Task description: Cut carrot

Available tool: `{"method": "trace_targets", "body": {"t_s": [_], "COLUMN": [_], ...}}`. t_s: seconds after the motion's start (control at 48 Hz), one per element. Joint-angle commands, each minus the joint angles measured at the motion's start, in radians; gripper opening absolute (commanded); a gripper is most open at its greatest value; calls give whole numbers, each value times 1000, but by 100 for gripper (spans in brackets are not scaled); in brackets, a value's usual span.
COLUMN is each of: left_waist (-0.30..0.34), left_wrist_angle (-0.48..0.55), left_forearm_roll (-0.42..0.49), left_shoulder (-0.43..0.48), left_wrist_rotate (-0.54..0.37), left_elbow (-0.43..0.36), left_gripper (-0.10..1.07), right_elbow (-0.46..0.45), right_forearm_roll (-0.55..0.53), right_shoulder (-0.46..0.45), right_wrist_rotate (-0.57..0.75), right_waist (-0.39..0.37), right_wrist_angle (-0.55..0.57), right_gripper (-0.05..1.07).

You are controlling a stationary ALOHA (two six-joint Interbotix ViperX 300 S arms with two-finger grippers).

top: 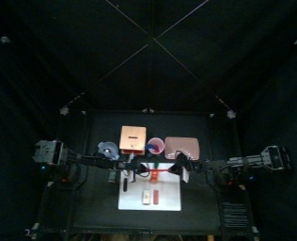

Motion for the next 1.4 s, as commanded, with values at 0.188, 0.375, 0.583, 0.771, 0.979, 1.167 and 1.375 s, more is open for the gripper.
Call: {"method": "trace_targets", "body": {"t_s": [0.188, 0.375, 0.583, 0.771, 0.979, 1.167, 1.375], "left_waist": [3, 5, 5, 6, 11, 12, 11], "left_wrist_angle": [-72, -97, -100, -100, -100, -100, -97], "left_forearm_roll": [51, 66, 64, 63, 63, 63, 58], "left_shoulder": [34, 64, 89, 97, 103, 112, 120], "left_wrist_rotate": [-2, -2, -2, -2, -2, -2, -2], "left_elbow": [-6, -6, -9, -5, 6, 6, 6], "left_gripper": [43, 43, 43, 43, 43, 43, 43], "right_elbow": [-11, -25, -31, -43, -64, -74, -86], "right_forearm_roll": [71, 95, 95, 109, 103, 107, 112], "right_shoulder": [63, 91, 124, 173, 236, 259, 259], "right_wrist_rotate": [6, 6, 6, 6, 5, 5, 5], "right_waist": [20, 21, 14, 17, 14, 18, 28], "right_wrist_angle": [34, 80, 97, 98, 103, 101, 100], "right_gripper": [31, 28, 22, 22, 22, 22, 22]}}
